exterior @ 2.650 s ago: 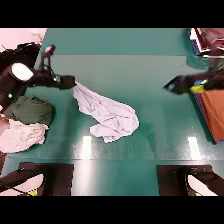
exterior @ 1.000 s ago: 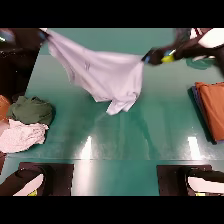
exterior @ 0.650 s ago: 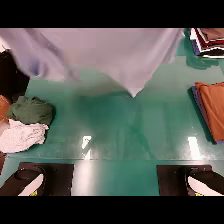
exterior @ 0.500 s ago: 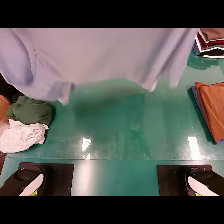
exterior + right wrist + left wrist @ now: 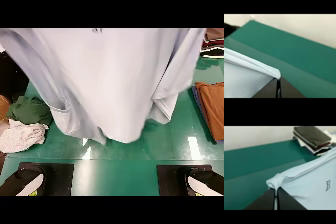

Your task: Fold the shirts.

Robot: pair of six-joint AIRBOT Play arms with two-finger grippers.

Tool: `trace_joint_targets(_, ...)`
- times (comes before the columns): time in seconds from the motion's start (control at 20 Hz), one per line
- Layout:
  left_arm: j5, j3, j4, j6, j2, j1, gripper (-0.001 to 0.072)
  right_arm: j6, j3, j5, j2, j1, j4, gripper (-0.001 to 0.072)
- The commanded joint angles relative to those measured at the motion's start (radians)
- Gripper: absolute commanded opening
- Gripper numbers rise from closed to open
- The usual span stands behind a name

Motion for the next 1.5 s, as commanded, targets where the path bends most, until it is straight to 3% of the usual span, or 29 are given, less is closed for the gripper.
trace_joint_targets(0.0, -0.019, -0.167, 0.076, -0.001, -0.121, 0.001, 0.0022, 0.021, 0.001, 0.063, -0.189, -0.006, -0.003, 0.0012)
trace_joint_targets(0.3, 0.254, -0.349, 0.134, -0.001, -0.477, 0.001, 0.0022, 0.018, 0.001, 0.08, -0.569, -0.031, 0.005, 0.0013)
trace_joint_targets(0.55, 0.303, -0.349, 0.134, -0.038, -0.642, 0.001, 0.0037, 0.019, 0.001, 0.042, -0.695, -0.036, 0.007, 0.0016)
trace_joint_targets(0.6, 0.302, -0.349, 0.134, -0.05, -0.642, 0.001, 0.0294, 0.019, 0.001, 0.037, -0.697, -0.036, 0.007, 0.0064)
trace_joint_targets(0.65, 0.296, -0.345, 0.134, -0.074, -0.637, 0.001, 0.0578, 0.019, 0.001, 0.031, -0.692, -0.037, 0.01, 0.0275)
trace_joint_targets(0.7, 0.262, -0.333, 0.141, -0.087, -0.632, 0.003, 0.0591, 0.019, 0.001, 0.03, -0.683, -0.043, 0.026, 0.0393)
trace_joint_targets(0.85, 0.027, -0.26, 0.15, -0.087, -0.626, 0.046, 0.059, 0.018, 0.001, 0.1, -0.624, -0.087, 0.086, 0.0389)
trace_joint_targets(1.0, -0.123, -0.336, 0.179, -0.078, -0.56, 0.106, 0.0591, 0.008, -0.045, 0.213, -0.531, -0.145, 0.087, 0.0387)
trace_joint_targets(1.2, -0.053, -0.671, 0.161, -0.079, -0.362, 0.123, 0.0591, -0.002, -0.291, 0.216, -0.348, -0.197, 0.097, 0.0387)
trace_joint_targets(1.45, 0.073, -0.977, -0.025, -0.032, -0.28, 0.123, 0.059, -0.02, -0.537, 0.15, -0.188, -0.245, 0.226, 0.0386)
